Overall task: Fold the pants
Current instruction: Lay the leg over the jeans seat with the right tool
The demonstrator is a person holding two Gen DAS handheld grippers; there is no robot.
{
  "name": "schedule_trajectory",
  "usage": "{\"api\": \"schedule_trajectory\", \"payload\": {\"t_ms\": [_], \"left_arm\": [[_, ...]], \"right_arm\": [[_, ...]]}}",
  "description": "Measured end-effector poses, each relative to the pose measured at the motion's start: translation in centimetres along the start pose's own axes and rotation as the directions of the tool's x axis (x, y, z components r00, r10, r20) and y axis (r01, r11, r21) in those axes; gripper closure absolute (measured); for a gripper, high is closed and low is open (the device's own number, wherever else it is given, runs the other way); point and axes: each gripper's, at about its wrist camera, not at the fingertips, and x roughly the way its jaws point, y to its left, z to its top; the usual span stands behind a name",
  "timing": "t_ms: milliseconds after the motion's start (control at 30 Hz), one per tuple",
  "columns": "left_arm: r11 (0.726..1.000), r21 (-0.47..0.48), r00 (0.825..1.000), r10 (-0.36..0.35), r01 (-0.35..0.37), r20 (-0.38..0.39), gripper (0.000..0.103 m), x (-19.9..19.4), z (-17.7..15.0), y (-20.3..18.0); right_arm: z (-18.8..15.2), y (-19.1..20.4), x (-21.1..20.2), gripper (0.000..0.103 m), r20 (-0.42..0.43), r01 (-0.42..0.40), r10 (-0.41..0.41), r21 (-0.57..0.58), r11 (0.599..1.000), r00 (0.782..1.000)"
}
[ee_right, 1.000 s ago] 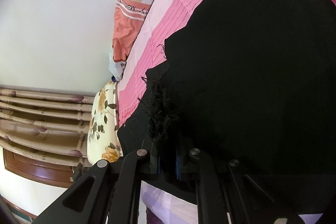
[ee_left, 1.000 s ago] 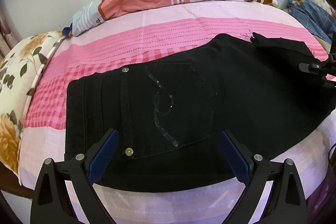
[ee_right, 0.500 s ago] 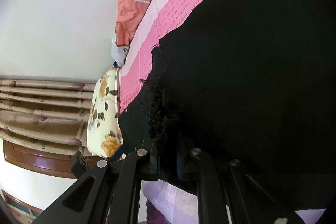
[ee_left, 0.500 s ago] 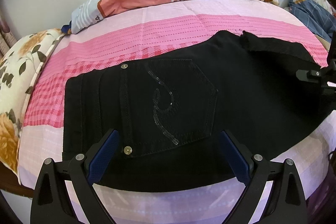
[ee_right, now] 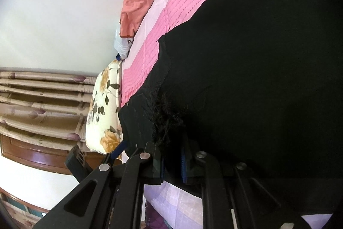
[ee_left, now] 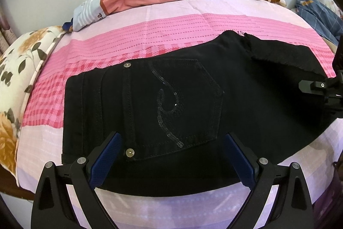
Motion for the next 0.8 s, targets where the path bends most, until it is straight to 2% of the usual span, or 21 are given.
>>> {"api": "schedule_trajectory", "payload": {"t_ms": [800], "left_arm": [[1.0,-0.02,1.0,-0.01,0.009,-0.024,0.007,0.4,0.0,0.1]], "right_arm": [[-0.9,0.7,1.7,0.087,-0.049,0.008,-0.01,-0.039,0.999,0.999]]}}
